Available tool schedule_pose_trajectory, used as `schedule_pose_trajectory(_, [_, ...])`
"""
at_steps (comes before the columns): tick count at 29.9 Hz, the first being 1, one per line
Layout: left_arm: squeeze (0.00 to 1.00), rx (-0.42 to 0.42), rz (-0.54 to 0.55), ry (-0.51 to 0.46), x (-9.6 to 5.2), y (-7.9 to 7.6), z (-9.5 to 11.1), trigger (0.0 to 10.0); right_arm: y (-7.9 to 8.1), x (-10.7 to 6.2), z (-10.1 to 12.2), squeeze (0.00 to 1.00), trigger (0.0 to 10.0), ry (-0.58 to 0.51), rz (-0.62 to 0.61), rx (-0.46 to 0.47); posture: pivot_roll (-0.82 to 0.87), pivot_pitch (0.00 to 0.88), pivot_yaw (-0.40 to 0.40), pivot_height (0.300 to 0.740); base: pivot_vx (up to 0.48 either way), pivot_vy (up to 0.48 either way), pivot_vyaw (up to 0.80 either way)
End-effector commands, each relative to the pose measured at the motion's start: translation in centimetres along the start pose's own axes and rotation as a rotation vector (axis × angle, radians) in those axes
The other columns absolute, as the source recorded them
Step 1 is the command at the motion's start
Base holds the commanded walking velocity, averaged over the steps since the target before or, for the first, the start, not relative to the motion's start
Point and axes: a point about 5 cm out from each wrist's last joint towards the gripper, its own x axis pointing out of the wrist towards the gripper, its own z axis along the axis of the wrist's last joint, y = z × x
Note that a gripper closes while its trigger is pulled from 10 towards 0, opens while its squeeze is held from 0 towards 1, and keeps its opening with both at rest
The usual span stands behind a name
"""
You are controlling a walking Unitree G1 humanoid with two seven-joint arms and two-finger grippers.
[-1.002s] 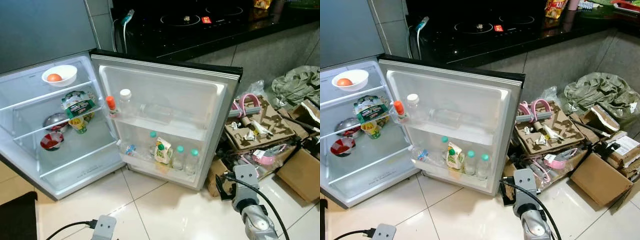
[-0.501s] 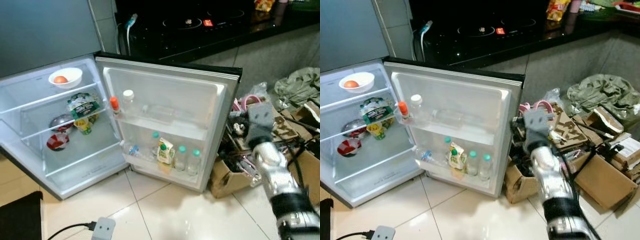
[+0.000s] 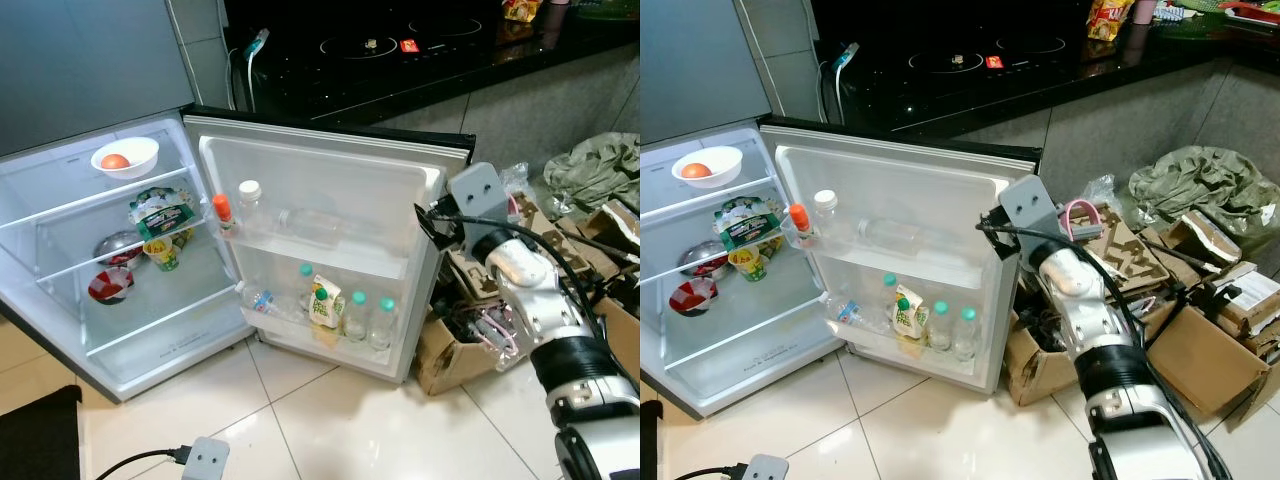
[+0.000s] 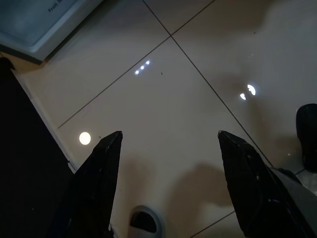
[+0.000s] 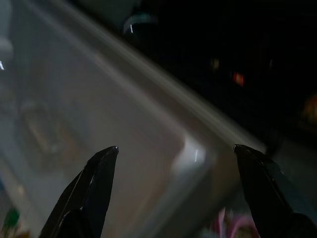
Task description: Restocking fridge
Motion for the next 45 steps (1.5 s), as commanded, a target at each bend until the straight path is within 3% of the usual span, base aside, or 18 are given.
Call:
schedule_pose_trajectory(1, [0.0,0.007,0.018,0.03,-0.3,0.7,-0.8,10.0,0.1,0.1,-0.2,0.0,10.0,0.003,0.016,-0.002,-0.09,0.133,0.04,0.71,0.0,0.0,0.0])
schedule_pose_trajectory(6, [0.0,0.006,0.018,0.028,-0.3,0.7,-0.7,10.0,0.1,1.1,0.6,0.0,10.0,0.001,0.045,0.009,-0.08,0.134,0.038,0.71,0.0,0.0,0.0])
schedule_pose_trajectory(10, [0.0,0.005,0.021,0.027,-0.3,0.8,-0.7,10.0,-0.2,1.9,1.2,0.0,10.0,-0.003,0.028,-0.036,-0.07,0.146,0.038,0.71,0.0,0.0,0.0])
schedule_pose_trajectory(13, [0.0,0.006,0.027,0.028,-0.5,1.0,-0.9,10.0,-1.1,2.5,1.7,0.0,10.0,0.013,-0.01,-0.069,-0.05,0.158,0.034,0.71,0.0,0.0,0.0])
schedule_pose_trajectory(15, [0.0,0.003,0.044,0.031,-0.9,1.4,-1.4,10.0,-2.7,2.7,1.5,0.0,10.0,0.076,-0.088,-0.082,-0.02,0.173,0.031,0.71,0.0,0.0,0.0])
schedule_pose_trajectory(18, [0.0,0.003,0.044,0.031,-0.9,1.4,-1.4,10.0,-2.7,2.7,1.5,0.0,10.0,0.076,-0.088,-0.082,-0.02,0.173,0.031,0.71,0.0,0.0,0.0])
schedule_pose_trajectory(24, [0.0,0.006,0.07,0.045,-2.1,2.5,-2.6,10.0,-5.0,2.3,0.7,0.0,10.0,0.173,-0.17,-0.083,0.02,0.202,0.034,0.71,0.0,0.0,0.0])
schedule_pose_trajectory(34, [0.0,0.011,0.081,0.044,-2.7,3.3,-2.9,10.0,-7.3,1.2,-0.4,0.0,10.0,0.264,-0.207,-0.061,0.04,0.221,0.042,0.71,0.0,0.0,0.0])
schedule_pose_trajectory(45, [0.0,0.023,0.094,0.032,-3.3,4.3,-2.6,10.0,-7.1,1.1,-0.8,0.0,10.0,0.254,-0.162,0.014,0.08,0.233,0.055,0.71,0.0,0.0,0.0])
